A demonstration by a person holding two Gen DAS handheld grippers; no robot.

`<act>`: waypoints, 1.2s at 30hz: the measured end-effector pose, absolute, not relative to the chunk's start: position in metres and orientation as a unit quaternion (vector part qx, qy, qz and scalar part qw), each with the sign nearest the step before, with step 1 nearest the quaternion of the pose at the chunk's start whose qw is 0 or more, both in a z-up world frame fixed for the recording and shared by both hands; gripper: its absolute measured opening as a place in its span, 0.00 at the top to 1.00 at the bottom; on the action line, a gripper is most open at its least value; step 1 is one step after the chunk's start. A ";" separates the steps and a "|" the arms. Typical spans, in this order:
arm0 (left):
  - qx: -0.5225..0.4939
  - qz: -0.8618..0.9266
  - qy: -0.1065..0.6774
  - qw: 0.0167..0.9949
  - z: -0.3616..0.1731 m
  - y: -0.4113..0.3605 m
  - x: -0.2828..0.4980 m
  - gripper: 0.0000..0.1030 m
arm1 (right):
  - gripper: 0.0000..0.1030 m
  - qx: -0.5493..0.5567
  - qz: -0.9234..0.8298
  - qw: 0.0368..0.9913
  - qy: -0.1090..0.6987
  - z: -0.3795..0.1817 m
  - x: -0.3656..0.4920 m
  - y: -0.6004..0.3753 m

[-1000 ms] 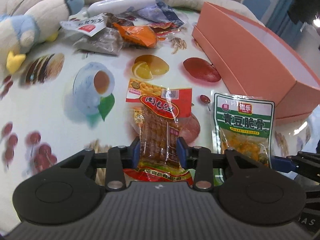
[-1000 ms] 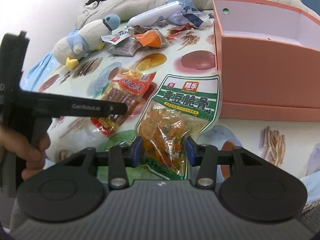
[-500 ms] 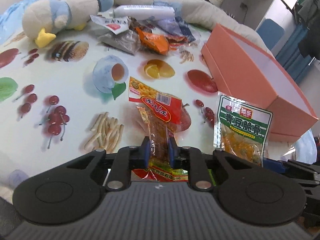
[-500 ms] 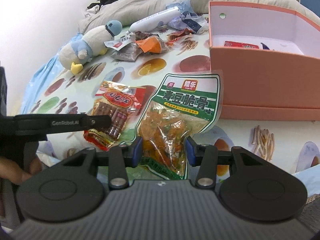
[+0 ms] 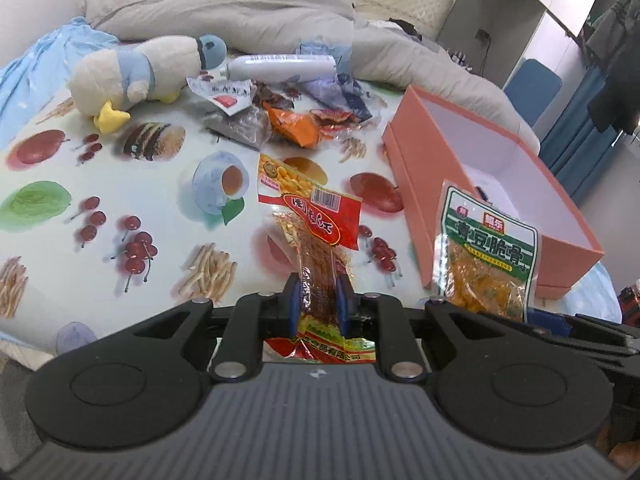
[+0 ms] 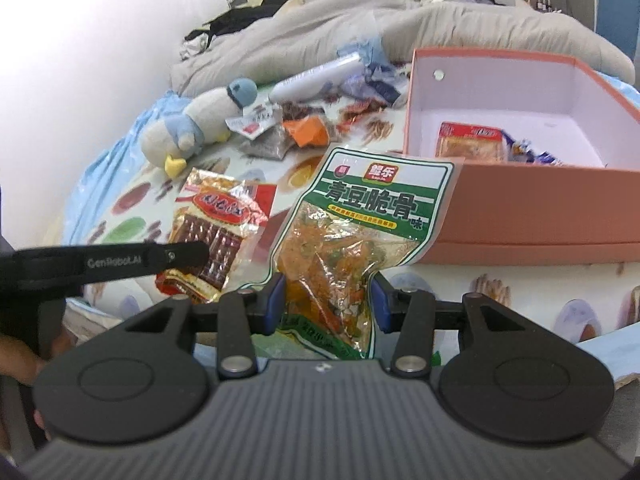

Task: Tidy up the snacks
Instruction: 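Carry red-labelled bag with left tool while right tool carries green-labelled bag to box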

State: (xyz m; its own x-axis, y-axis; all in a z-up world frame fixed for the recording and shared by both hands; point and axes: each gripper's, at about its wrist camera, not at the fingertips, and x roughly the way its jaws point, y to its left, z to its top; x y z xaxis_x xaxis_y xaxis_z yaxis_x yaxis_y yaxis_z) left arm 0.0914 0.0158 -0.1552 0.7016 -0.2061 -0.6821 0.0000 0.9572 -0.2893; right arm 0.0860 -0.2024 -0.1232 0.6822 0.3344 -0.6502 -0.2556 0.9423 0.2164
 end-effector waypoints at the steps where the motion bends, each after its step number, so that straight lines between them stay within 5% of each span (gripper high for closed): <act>1: -0.136 -0.058 0.379 0.913 -0.151 0.015 0.088 0.80 | 0.55 0.054 0.160 0.917 0.362 -0.119 0.085 -0.204; 18: -0.130 -0.100 0.340 0.926 -0.103 -0.030 0.067 0.80 | 0.55 0.060 0.138 0.933 0.327 -0.084 0.064 -0.239; 36: -0.103 -0.213 0.317 0.918 -0.071 -0.123 0.125 0.80 | 0.54 0.073 0.054 0.948 0.304 -0.072 0.096 -0.314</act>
State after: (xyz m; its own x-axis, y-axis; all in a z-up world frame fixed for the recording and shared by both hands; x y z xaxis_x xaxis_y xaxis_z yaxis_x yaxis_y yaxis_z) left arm 0.1254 -0.1226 -0.0710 0.7081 -0.4565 -0.5387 0.3253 0.8880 -0.3249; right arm 0.0961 -0.3137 -0.0725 0.8096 0.1467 -0.5683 -0.0576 0.9834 0.1718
